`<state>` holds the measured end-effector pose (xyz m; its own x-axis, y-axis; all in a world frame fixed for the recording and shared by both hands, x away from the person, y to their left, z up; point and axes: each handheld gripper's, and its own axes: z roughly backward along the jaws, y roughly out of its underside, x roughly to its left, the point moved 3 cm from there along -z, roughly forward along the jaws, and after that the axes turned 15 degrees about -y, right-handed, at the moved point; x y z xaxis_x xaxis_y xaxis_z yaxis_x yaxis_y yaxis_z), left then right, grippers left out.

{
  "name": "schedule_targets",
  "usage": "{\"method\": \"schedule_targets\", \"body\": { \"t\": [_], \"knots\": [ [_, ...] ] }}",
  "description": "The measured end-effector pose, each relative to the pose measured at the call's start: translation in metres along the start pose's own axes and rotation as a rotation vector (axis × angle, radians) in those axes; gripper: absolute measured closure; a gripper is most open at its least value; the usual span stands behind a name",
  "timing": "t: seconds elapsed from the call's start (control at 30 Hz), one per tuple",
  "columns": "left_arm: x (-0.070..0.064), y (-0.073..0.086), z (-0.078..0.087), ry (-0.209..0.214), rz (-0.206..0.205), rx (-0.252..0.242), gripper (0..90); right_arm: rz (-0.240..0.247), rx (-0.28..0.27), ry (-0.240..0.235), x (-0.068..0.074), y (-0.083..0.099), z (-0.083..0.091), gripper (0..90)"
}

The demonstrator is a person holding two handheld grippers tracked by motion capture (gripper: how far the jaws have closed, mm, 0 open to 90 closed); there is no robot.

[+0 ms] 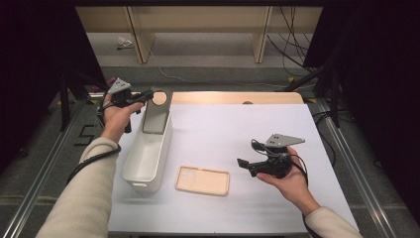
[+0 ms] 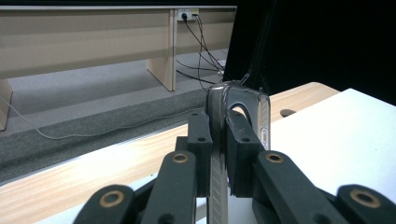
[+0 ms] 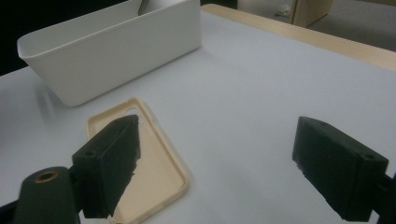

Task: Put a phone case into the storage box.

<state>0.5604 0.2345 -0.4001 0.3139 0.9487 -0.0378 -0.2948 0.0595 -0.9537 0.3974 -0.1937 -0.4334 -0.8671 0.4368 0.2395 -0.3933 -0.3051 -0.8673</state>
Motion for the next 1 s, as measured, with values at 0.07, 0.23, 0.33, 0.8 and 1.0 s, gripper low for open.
{"method": "schedule_targets", "body": {
  "t": [0.07,0.23,0.33,0.8,1.0],
  "knots": [
    [0.001,0.001,-0.001,-0.001,0.007,-0.001,81.3,-0.001,0.000,-0.001,0.000,0.000,0.000,16.2],
    [0.003,0.005,-0.002,-0.005,0.015,0.004,81.3,-0.001,0.000,-0.002,0.000,0.000,0.000,16.2],
    [0.003,0.005,-0.002,-0.005,0.017,0.005,81.2,-0.001,0.000,-0.002,0.000,0.000,0.000,16.1],
    [0.005,0.011,-0.005,-0.009,0.028,0.021,81.0,-0.002,0.002,-0.003,0.000,0.000,0.000,16.1],
    [0.005,0.011,-0.006,-0.012,0.024,0.028,80.5,-0.002,0.002,-0.004,0.000,0.000,0.000,16.1]
  ]
}}
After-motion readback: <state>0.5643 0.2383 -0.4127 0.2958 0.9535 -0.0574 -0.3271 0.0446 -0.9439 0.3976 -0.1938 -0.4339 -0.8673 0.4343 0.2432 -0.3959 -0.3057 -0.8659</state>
